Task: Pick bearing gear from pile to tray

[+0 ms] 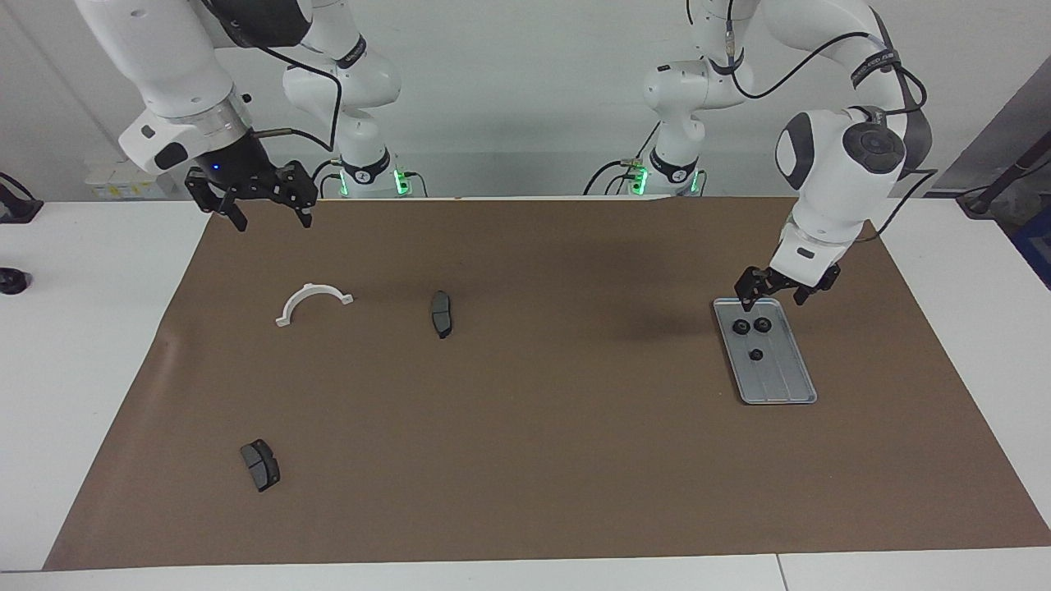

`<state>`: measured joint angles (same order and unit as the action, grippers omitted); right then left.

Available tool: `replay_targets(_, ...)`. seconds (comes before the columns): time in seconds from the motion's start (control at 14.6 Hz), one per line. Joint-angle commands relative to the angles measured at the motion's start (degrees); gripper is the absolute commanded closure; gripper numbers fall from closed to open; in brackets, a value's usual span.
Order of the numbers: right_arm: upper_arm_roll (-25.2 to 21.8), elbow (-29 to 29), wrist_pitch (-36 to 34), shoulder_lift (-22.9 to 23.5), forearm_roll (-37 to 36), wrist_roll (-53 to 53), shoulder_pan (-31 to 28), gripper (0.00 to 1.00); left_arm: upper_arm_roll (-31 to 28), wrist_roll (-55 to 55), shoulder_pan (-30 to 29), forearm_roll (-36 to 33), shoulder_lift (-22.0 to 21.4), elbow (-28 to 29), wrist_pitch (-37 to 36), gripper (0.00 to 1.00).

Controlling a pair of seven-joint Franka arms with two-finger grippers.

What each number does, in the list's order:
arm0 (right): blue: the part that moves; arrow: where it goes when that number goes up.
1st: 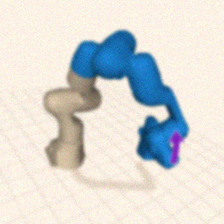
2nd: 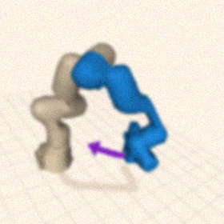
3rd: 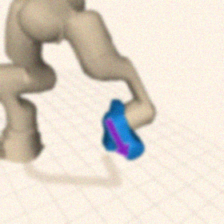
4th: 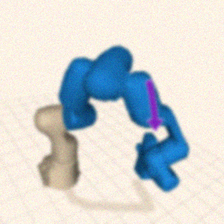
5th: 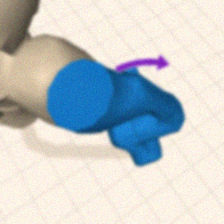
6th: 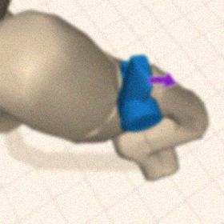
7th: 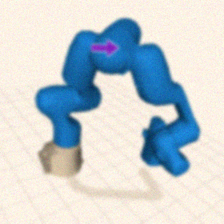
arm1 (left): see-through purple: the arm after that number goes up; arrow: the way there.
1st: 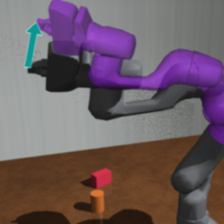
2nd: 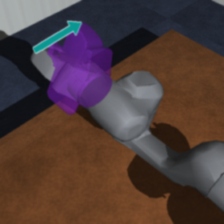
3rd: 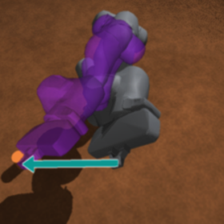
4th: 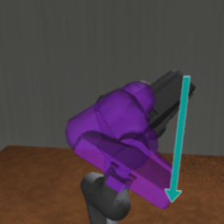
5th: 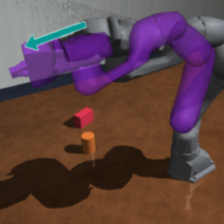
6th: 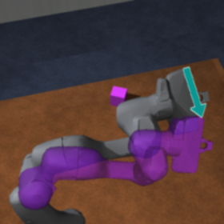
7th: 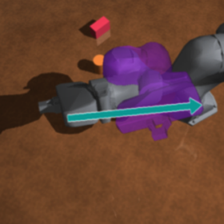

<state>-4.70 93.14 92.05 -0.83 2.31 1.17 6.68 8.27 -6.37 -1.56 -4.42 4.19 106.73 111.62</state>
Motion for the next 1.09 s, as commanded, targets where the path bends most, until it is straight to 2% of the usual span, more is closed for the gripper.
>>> replay_targets(0.0,-0.14,8.26,5.59,-4.44,-0.02,0.06,-0.09,0.0,-0.62,8.79,0.68,0.38,-4.43,-0.12,-4.63,0.0)
replay_targets(0.14,-0.14,8.63,5.86,-4.62,-3.26,-0.29,0.0,0.0,-1.06,10.85,0.07,0.82,-7.52,-0.12,-8.24,0.0)
replay_targets(0.34,0.04,8.63,6.3,-4.53,-4.07,-0.03,0.35,0.0,-1.5,10.24,0.06,3.97,-8.58,-3.53,-13.43,0.0)
replay_targets(0.48,0.04,8.63,6.48,-4.53,-3.8,0.15,0.35,0.0,-1.94,10.24,-0.37,5.74,-7.89,-10.1,-19.04,0.0)
replay_targets(0.62,0.04,8.63,6.48,-4.62,-3.8,0.06,0.26,0.0,-2.12,10.5,-0.46,5.31,-5.26,-16.53,-23.89,0.0)
replay_targets(1.03,0.04,8.37,5.25,-4.53,-3.8,-0.11,0.18,0.0,-2.12,10.24,-1.25,6.36,-5.51,-14.62,-20.57,0.0)
